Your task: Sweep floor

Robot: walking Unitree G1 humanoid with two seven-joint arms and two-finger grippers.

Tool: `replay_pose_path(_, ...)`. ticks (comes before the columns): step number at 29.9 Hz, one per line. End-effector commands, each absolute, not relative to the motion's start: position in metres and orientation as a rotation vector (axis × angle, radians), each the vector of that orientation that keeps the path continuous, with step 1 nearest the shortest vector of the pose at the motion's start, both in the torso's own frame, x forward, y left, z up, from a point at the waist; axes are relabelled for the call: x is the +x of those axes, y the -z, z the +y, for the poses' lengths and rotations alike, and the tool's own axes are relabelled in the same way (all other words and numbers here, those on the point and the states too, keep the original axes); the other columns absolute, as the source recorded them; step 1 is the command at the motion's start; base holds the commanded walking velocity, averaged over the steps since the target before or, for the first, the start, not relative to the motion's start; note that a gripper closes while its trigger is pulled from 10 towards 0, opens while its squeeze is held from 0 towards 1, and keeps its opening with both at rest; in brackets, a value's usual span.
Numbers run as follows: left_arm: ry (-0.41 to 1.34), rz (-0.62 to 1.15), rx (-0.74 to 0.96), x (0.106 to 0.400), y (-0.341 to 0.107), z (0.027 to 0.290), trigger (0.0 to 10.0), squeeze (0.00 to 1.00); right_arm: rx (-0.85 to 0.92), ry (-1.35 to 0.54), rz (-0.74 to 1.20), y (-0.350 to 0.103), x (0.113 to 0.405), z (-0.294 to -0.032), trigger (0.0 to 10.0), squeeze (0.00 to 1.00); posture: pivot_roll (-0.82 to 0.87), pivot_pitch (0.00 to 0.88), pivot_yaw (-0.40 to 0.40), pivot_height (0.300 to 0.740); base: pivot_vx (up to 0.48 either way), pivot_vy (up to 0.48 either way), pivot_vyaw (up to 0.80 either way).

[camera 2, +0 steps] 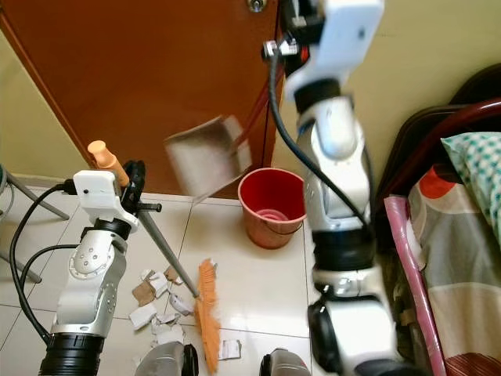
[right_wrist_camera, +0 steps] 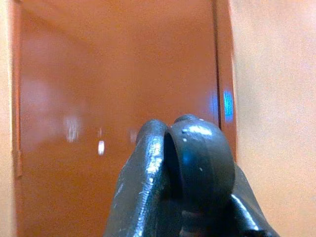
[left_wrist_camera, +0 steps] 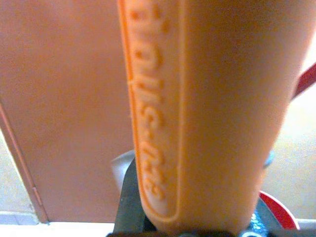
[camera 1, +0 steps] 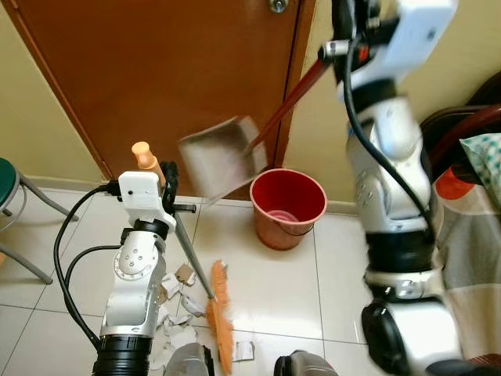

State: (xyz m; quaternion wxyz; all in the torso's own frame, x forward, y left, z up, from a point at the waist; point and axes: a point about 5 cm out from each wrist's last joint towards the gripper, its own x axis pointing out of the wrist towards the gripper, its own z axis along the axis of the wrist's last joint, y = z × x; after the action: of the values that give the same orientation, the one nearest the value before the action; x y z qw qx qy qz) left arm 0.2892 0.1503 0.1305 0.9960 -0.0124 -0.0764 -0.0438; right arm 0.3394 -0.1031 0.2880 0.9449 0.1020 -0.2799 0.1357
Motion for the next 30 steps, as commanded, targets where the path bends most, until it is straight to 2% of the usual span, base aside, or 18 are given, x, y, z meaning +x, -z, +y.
replay_pose_path(1, 0.104, -0.172, -0.019, 0.287, -0.133, 0.149, 10.0, 0.00, 0.284, -0.262, -0.486, -0.269, 0.341, -0.103, 10.0, 0.00, -0.04, 0.003, -0.011, 0.740, 0.000, 0.000, 0.00)
replay_pose_path(4, 0.112, -0.165, -0.004, 0.285, -0.132, 0.150, 10.0, 0.00, 0.331, -0.221, -0.377, -0.238, 0.342, -0.107, 10.0, 0.00, -0.04, 0.006, -0.010, 0.740, 0.000, 0.000, 0.00)
replay_pose_path(11, 0.147, -0.113, 0.009, 0.283, -0.122, 0.149, 10.0, 0.00, 0.302, -0.145, -0.238, -0.191, 0.336, -0.120, 10.0, 0.00, -0.03, 0.011, -0.005, 0.740, 0.000, 0.000, 0.00)
replay_pose_path(15, 0.164, -0.110, 0.014, 0.282, -0.121, 0.146, 10.0, 0.00, 0.295, -0.121, -0.210, -0.181, 0.333, -0.124, 10.0, 0.00, -0.03, 0.018, -0.006, 0.740, 0.000, 0.000, 0.00)
replay_pose_path(20, 0.202, -0.079, 0.016, 0.277, -0.115, 0.141, 10.0, 0.00, 0.180, -0.028, -0.087, -0.143, 0.323, -0.136, 10.0, 0.00, -0.03, 0.030, -0.012, 0.740, 0.000, 0.000, 0.00)
replay_pose_path(22, 0.206, -0.075, 0.015, 0.275, -0.114, 0.141, 10.0, 0.00, 0.136, -0.016, -0.071, -0.137, 0.319, -0.138, 10.0, 0.00, -0.04, 0.055, -0.016, 0.740, 0.000, 0.000, 0.00)
replay_pose_path(30, 0.245, -0.051, 0.027, 0.268, -0.110, 0.134, 10.0, 0.00, 0.061, 0.047, 0.004, -0.110, 0.303, -0.150, 10.0, 0.00, -0.03, 0.042, -0.013, 0.740, 0.000, 0.000, 0.00)
